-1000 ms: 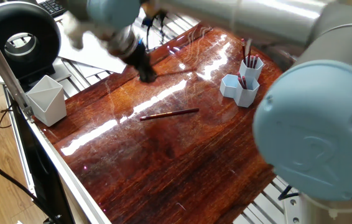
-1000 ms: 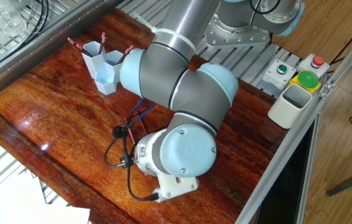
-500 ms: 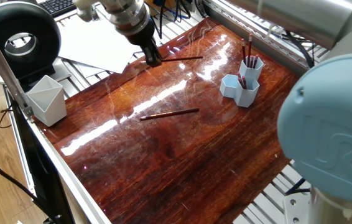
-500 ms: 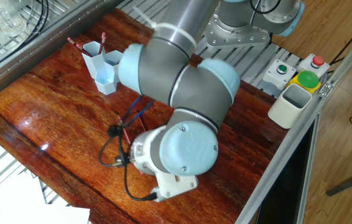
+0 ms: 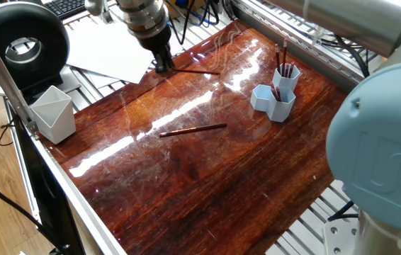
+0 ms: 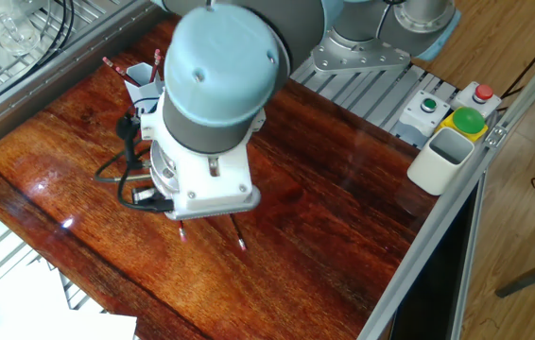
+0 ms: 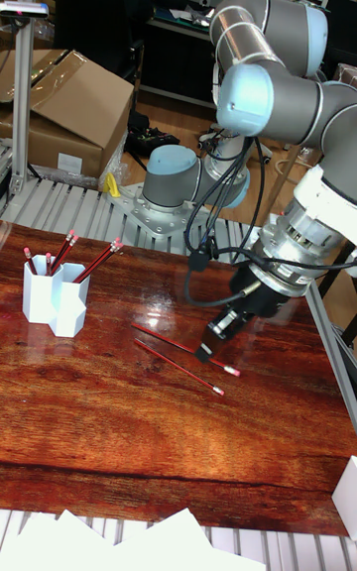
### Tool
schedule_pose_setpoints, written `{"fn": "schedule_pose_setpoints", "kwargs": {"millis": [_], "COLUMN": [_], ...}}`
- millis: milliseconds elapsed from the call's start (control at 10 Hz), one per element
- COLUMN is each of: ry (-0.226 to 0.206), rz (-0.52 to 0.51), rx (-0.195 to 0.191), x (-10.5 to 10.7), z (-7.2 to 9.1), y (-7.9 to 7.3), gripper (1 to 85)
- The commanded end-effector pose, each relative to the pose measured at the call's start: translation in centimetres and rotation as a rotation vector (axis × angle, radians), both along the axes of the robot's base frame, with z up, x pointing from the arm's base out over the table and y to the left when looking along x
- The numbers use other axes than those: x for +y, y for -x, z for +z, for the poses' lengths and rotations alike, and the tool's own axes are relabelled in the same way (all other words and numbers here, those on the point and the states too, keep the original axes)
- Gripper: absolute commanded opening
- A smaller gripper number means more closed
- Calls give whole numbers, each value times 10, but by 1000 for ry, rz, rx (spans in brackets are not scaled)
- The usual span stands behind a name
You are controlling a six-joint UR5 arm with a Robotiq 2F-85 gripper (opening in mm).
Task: Put the pen into the pen holder
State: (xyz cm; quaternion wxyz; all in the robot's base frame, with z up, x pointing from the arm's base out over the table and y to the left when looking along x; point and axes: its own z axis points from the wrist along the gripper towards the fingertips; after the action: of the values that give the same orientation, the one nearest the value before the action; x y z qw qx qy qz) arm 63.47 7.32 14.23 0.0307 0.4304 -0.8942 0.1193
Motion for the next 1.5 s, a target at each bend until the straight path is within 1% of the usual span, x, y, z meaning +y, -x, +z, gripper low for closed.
{"fn": "schedule_pose_setpoints", "kwargs": {"millis": [0,100,200,300,400,500,600,700,800,900,1000,1200,1300,1400], "ry": [-77,-98,-121,-141,-145,-151,-162,-160,-165,-160,-157,-128,-101,-57], "rz": [-1,6,16,20,32,31,40,51,49,53,45,2,-50,-81], "rx": [39,60,70,78,72,24,-22,-37,-20,-13,-13,-31,-64,-68], "x": [18,17,5,-10,-32,-44,-52,-58,-52,-46,-46,-55,-63,-74], "z": [-2,12,40,62,81,83,75,65,50,42,42,43,44,46], "y": [10,19,33,51,71,80,87,88,81,71,72,69,63,64], "gripper": [10,10,10,10,10,10,10,10,10,10,10,10,10,10]}}
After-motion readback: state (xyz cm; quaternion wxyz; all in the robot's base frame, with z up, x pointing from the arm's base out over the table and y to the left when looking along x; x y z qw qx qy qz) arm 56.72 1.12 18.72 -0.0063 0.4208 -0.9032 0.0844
